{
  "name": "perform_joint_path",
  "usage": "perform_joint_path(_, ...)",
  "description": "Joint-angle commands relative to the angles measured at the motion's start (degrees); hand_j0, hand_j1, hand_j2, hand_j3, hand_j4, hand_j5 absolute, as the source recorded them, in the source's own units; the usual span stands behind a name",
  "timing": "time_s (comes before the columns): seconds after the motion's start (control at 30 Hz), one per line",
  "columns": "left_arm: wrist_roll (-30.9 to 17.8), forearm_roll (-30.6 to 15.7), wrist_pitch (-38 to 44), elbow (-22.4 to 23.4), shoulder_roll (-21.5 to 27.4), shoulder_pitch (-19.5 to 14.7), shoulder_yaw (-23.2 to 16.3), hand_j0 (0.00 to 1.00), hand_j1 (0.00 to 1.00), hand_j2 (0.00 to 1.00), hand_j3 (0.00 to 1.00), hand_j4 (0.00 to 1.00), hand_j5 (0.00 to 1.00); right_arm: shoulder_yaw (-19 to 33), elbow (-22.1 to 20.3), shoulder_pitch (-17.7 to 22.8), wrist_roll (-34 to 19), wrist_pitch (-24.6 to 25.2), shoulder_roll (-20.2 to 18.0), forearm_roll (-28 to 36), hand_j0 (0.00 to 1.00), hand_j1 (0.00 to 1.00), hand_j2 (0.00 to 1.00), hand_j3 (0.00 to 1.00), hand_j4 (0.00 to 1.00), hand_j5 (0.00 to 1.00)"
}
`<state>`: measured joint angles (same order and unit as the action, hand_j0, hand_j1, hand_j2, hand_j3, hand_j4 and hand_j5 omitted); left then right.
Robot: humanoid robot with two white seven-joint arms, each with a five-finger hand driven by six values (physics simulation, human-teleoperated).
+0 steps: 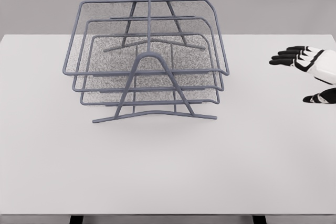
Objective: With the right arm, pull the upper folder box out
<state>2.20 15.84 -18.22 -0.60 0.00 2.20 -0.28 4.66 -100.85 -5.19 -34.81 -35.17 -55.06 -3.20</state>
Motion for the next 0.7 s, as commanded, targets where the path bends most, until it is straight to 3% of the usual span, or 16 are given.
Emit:
perform_joint_path(0.0, 0.0, 0.0, 0.0, 0.0, 0.0, 0.0, 0.0, 1.0, 1.0, 1.0, 1.0, 1.0, 1.0, -0.1, -0.1, 0.0, -0.2, 0.2, 0.0, 0.5, 1.0, 1.0, 1.0, 1.0, 1.0, 1.0)
perform_joint_path(0.07, 0.0, 0.0, 0.0, 0.0, 0.0, 0.0, 0.0, 1.0, 1.0, 1.0, 1.0, 1.0, 1.0, -0.4, 3.1, -2.2, -0.2, 0.2, 0.3, 0.5, 1.0, 1.0, 1.0, 1.0, 1.0, 1.0)
perform_joint_path(0.17, 0.0, 0.0, 0.0, 0.0, 0.0, 0.0, 0.0, 1.0, 1.0, 1.0, 1.0, 1.0, 1.0, -14.6, 8.0, -15.9, -0.2, 0.2, 0.5, 0.4, 1.0, 1.0, 1.0, 1.0, 1.0, 1.0)
perform_joint_path(0.37, 0.0, 0.0, 0.0, 0.0, 0.0, 0.0, 0.0, 1.0, 1.0, 1.0, 1.0, 1.0, 1.0, -31.1, 17.1, -29.5, -0.2, 0.2, 5.4, -0.5, 1.0, 1.0, 1.0, 1.0, 1.0, 1.0)
perform_joint_path(0.47, 0.0, 0.0, 0.0, 0.0, 0.0, 0.0, 0.0, 1.0, 1.0, 1.0, 1.0, 1.0, 1.0, -32.2, 18.5, -32.3, -0.2, 0.2, 7.9, -3.6, 1.0, 1.0, 1.0, 1.0, 1.0, 1.0)
perform_joint_path(0.57, 0.0, 0.0, 0.0, 0.0, 0.0, 0.0, 0.0, 1.0, 1.0, 1.0, 1.0, 1.0, 1.0, -35.4, 23.5, -36.0, -0.2, 0.2, 11.7, -5.6, 1.0, 1.0, 1.0, 1.0, 1.0, 1.0)
perform_joint_path(0.67, 0.0, 0.0, 0.0, 0.0, 0.0, 0.0, 0.0, 1.0, 1.0, 1.0, 1.0, 1.0, 1.0, -35.4, 23.8, -37.9, -0.2, 0.2, 12.9, -6.3, 1.0, 1.0, 1.0, 1.0, 1.0, 1.0)
